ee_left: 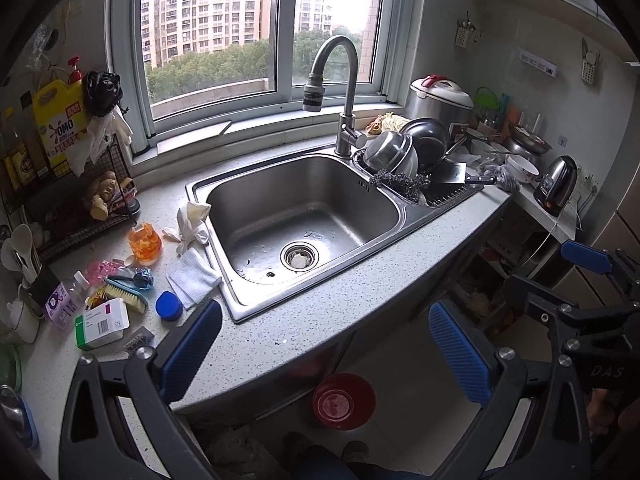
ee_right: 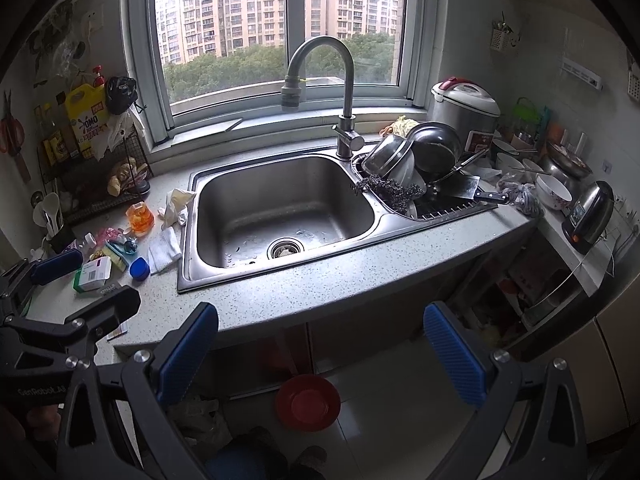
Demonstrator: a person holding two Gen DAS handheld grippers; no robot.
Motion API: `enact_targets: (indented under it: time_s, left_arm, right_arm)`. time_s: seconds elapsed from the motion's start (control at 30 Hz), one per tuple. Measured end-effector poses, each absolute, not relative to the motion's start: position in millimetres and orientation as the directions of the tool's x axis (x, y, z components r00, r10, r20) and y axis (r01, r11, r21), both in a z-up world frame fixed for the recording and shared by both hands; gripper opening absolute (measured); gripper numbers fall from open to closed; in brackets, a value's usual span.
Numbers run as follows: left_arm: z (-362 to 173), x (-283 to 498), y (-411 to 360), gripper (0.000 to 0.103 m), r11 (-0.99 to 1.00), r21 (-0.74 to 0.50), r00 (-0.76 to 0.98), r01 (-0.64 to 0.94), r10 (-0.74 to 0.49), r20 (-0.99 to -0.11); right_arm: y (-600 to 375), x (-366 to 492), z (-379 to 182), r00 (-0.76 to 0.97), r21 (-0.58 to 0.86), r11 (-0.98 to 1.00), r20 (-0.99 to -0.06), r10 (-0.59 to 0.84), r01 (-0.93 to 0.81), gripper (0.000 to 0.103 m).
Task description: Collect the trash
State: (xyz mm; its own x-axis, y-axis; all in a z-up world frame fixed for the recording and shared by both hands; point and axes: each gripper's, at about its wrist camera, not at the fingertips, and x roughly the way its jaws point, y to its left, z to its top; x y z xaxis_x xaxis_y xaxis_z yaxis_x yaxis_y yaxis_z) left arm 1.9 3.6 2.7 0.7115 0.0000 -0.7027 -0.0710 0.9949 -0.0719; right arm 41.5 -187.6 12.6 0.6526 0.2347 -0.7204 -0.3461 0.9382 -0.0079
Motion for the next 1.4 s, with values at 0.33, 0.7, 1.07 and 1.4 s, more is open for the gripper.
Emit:
enact_targets:
  time_s: [0.33,0.7,1.07,1.4]
  left_arm:
    - [2.3,32.8,52.5,0.103,0.983,-0.047,0.687,-0.177,0.090,-0.721]
    - [-21.6,68.5,184.3,0.103,0.908,-0.023,0.591,-0.419,0.253,-0.766]
    - [-47.3,62.6,326.1,0.103,0.775,-0.053,0.477,-0.630,0.333,-0.814]
    - [-87.7,30.7,391.3,0.103,0.681,-0.081,0.390,-0.727,0.313,-0.866]
  right_arm:
    - [-143.0,83.1,17.6,0.630,-0.024,0.890,-0.715,0.302,-0.455,0.103]
    - [-36.4,160.0,3.5,0.486,0.014,0.755,-0.757,0.436,-0.656,0.103]
    - [111.4,206.3,-28.8,0.305,0.021,0.578,-0.834,0.461,-0.816,0.103]
    - [225.7,214.7,-88.1,0.155,-0.002,0.388,-0.918,0.364,-0.921,0.103]
